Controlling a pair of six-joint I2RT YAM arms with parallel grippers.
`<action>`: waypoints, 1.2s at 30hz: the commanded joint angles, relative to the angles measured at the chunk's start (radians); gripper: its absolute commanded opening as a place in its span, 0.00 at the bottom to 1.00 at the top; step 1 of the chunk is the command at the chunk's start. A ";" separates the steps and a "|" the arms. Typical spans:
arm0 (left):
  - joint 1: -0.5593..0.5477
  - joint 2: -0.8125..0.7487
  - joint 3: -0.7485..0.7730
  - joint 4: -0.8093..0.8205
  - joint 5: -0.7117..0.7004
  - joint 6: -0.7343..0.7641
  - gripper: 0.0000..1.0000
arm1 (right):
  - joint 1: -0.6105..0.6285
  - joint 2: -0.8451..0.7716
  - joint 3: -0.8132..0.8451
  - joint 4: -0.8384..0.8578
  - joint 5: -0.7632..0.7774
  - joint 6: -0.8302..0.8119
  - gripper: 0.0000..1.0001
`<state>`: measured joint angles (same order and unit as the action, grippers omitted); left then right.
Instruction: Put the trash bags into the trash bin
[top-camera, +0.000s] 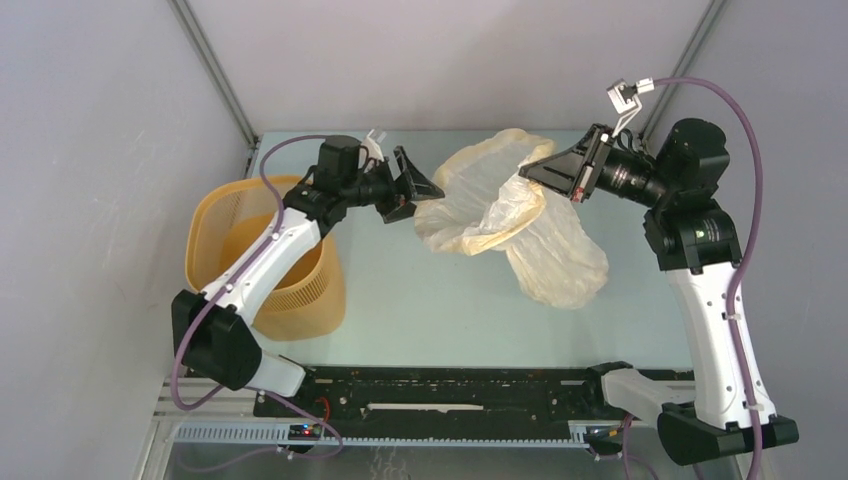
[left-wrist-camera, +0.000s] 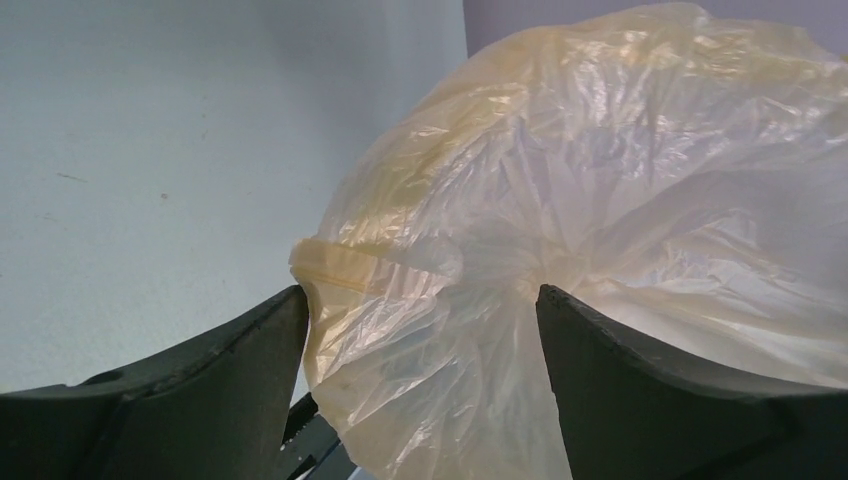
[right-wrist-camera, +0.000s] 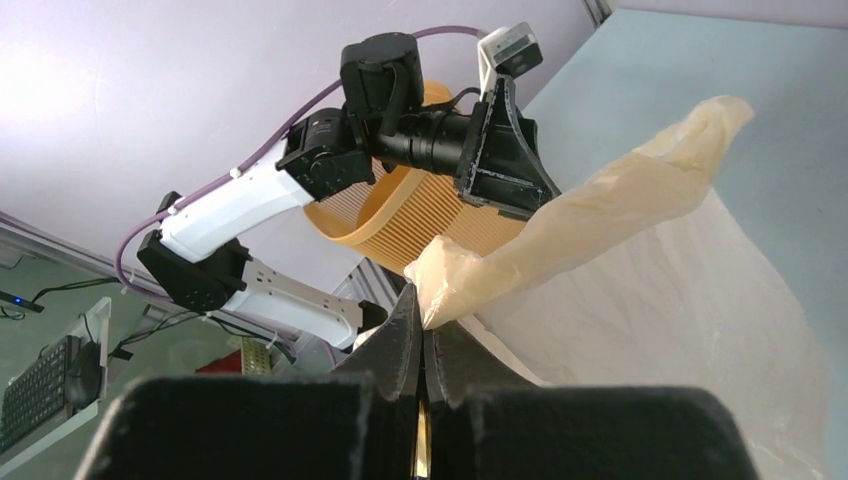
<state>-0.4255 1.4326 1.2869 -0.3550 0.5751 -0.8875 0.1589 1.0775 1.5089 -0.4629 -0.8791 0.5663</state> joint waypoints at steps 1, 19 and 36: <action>0.053 -0.024 0.056 -0.005 0.026 0.028 0.89 | -0.005 0.045 0.072 0.086 -0.045 0.014 0.00; 0.154 -0.014 0.128 0.173 0.115 -0.089 0.46 | -0.005 0.178 0.166 0.180 -0.124 0.042 0.00; 0.168 -0.047 0.241 -0.115 -0.181 0.186 0.06 | -0.018 0.134 0.078 -0.006 0.020 -0.032 0.00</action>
<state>-0.2565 1.4208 1.5093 -0.4507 0.5003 -0.7868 0.1455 1.2514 1.6047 -0.3695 -0.9623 0.5831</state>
